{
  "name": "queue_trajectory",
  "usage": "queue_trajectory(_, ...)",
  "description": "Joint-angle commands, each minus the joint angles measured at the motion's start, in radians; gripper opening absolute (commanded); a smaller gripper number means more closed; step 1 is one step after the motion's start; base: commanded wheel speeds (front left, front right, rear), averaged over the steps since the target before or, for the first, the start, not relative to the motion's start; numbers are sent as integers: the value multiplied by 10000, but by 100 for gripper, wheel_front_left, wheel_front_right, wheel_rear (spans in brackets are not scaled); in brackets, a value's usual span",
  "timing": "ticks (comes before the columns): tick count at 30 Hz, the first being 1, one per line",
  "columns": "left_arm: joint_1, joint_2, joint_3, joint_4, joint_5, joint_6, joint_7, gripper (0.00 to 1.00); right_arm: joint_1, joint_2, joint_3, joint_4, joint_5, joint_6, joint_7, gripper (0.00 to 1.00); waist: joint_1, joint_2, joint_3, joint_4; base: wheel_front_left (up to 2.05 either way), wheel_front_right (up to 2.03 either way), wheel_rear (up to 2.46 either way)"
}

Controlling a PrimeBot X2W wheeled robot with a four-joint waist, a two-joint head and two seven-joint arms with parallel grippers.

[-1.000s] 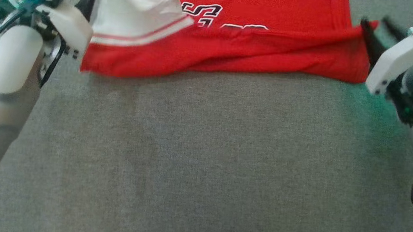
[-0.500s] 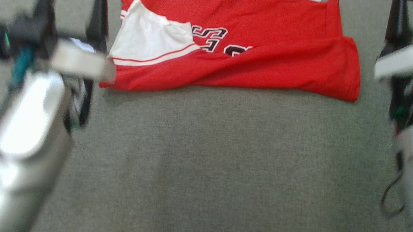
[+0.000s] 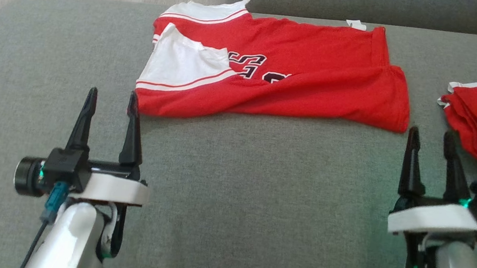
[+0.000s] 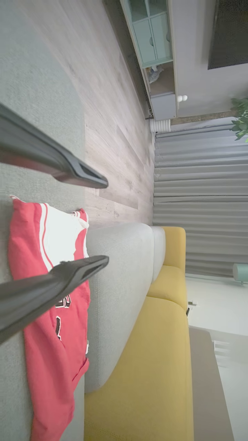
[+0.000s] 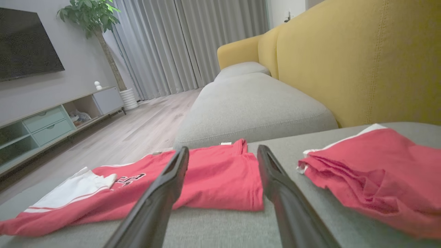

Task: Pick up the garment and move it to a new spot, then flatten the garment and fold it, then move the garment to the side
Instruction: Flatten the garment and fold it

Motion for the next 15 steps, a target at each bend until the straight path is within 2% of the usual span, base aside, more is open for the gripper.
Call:
queue_trajectory(1, -426, 98, 413, -315, 98, -42, -41, 100, -293, -3, 286, -405, -1, -7, -62, 100, 2, -1, 13, -29, 0, 0, 0)
queue_trajectory(7, -703, 72, 615, 515, 445, -474, -41, 100, -318, -1, 526, -516, 52, -7, -62, 100, 2, -1, 294, -264, 0, 0, 0)
queue_trajectory(15, -1919, 310, 674, 3157, 457, -743, 102, 100, -497, 0, 945, -374, 75, -7, -62, 100, 2, -1, 827, -762, 0, 0, 0)
